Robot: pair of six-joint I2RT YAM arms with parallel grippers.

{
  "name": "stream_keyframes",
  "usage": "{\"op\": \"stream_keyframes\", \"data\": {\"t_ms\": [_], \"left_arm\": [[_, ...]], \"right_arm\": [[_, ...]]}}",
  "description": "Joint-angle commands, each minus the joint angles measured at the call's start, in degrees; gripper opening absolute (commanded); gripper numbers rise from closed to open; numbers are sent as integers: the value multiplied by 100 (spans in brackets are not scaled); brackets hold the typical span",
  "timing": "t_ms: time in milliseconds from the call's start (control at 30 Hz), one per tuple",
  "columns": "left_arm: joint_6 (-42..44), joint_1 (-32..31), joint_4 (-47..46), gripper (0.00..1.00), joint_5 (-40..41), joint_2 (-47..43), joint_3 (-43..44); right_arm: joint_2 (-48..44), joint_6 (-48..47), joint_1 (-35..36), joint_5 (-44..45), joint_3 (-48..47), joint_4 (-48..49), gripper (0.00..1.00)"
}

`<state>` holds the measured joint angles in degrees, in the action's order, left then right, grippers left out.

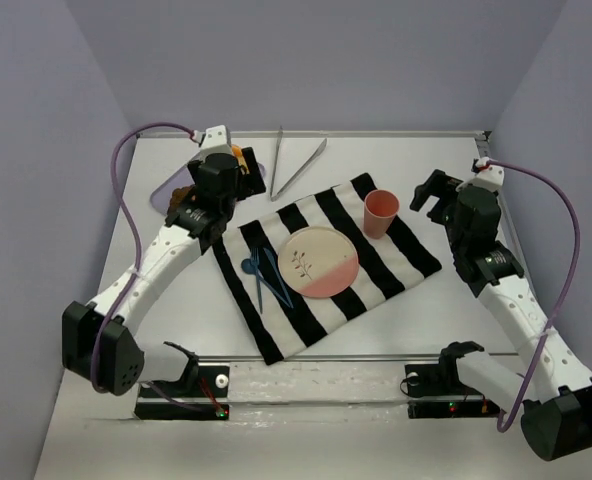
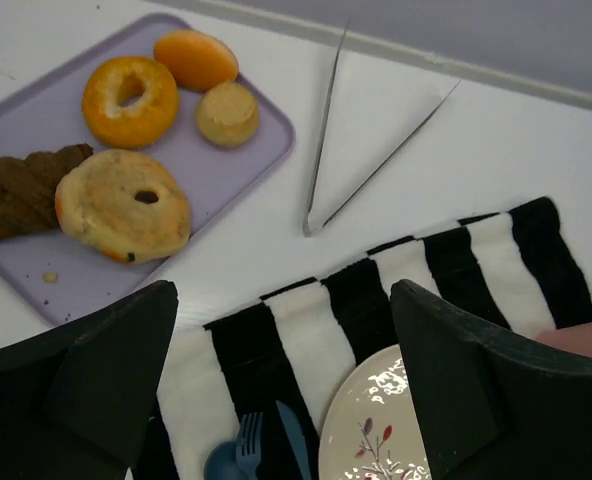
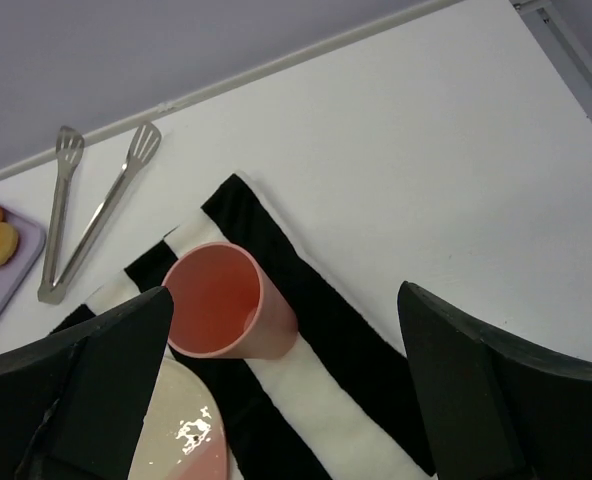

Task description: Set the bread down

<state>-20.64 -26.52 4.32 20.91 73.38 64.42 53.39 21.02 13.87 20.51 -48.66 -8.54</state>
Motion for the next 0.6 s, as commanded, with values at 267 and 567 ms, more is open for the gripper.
{"op": "stream_keyframes", "data": {"t_ms": [267, 567], "left_arm": [[850, 7, 52, 99, -394, 1958, 1344], [1721, 130, 288, 99, -1343, 3673, 3039]], "right_arm": [[67, -229, -33, -628, 50, 221, 100], [198, -300, -33, -601, 41, 203, 100]]}}
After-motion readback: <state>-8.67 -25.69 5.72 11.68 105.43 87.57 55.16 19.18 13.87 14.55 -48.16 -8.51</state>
